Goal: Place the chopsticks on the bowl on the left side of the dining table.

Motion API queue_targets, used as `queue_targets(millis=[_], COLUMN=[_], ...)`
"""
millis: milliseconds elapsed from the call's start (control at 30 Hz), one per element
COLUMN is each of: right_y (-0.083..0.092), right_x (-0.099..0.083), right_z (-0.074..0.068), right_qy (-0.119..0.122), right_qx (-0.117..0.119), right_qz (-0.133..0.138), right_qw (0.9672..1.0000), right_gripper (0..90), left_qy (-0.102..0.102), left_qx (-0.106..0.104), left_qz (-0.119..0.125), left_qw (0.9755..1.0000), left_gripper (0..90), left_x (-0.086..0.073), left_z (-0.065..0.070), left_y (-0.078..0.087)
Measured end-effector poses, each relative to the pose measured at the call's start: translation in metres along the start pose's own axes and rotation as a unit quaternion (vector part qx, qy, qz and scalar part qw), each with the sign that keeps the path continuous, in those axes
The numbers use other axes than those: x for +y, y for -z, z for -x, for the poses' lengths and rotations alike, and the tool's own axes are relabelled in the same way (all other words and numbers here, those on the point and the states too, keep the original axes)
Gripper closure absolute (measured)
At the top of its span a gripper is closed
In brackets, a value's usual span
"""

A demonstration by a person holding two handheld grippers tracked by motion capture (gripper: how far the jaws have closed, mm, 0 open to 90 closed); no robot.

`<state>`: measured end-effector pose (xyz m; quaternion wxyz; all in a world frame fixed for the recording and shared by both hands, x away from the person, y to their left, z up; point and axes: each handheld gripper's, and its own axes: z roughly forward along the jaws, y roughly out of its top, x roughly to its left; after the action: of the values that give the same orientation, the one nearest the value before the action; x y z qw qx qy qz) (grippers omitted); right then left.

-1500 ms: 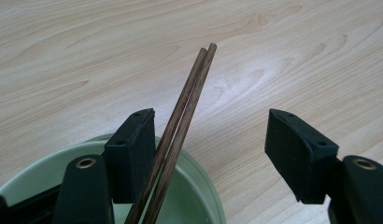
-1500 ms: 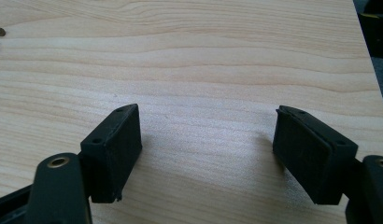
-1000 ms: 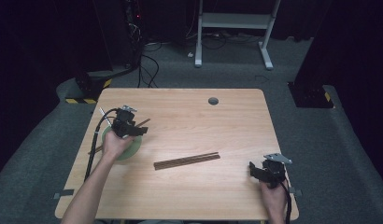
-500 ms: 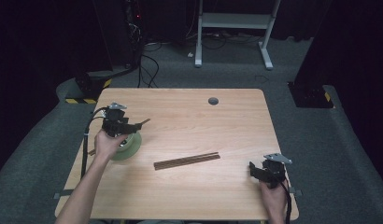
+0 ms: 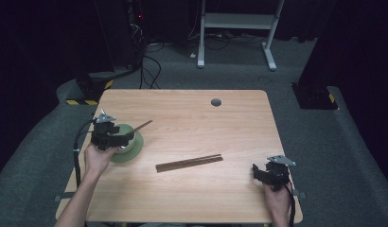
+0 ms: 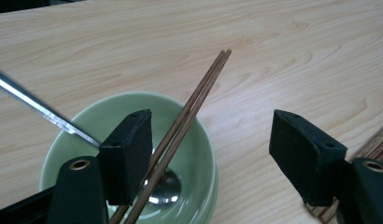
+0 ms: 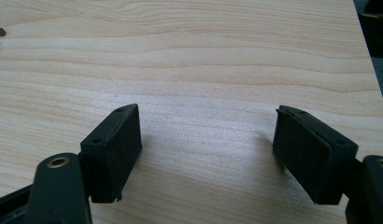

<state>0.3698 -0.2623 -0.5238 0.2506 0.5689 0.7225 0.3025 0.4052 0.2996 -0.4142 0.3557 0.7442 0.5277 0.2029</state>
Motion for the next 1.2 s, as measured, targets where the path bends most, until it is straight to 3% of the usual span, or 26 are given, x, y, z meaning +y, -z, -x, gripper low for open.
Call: queue_targets(millis=[233,467,800,1200], right_y=[0.0,0.0,0.0,0.0], right_x=[0.0,0.0,0.0,0.0], right_z=[0.0,0.0,0.0,0.0], right_qy=[0.0,0.0,-0.001,0.0], right_qx=[0.0,0.0,0.0,0.0], right_qz=[0.0,0.0,0.0,0.0], right_qw=[1.0,1.0,1.0,1.0], right_gripper=[23.5,23.5,23.5,23.5], left_qy=[0.021,0.018,0.034,0.058], left_qx=[0.0,0.022,0.026,0.036], left_qz=[-0.005,-0.01,-0.004,-0.002], left_qw=[0.9998,0.9995,0.9991,0.9976], left_gripper=[30.9,31.2,31.2,31.4], left_x=[-0.027,-0.049,-0.067,-0.08], left_z=[-0.001,0.005,0.008,-0.001], left_y=[0.01,0.015,0.018,0.018])
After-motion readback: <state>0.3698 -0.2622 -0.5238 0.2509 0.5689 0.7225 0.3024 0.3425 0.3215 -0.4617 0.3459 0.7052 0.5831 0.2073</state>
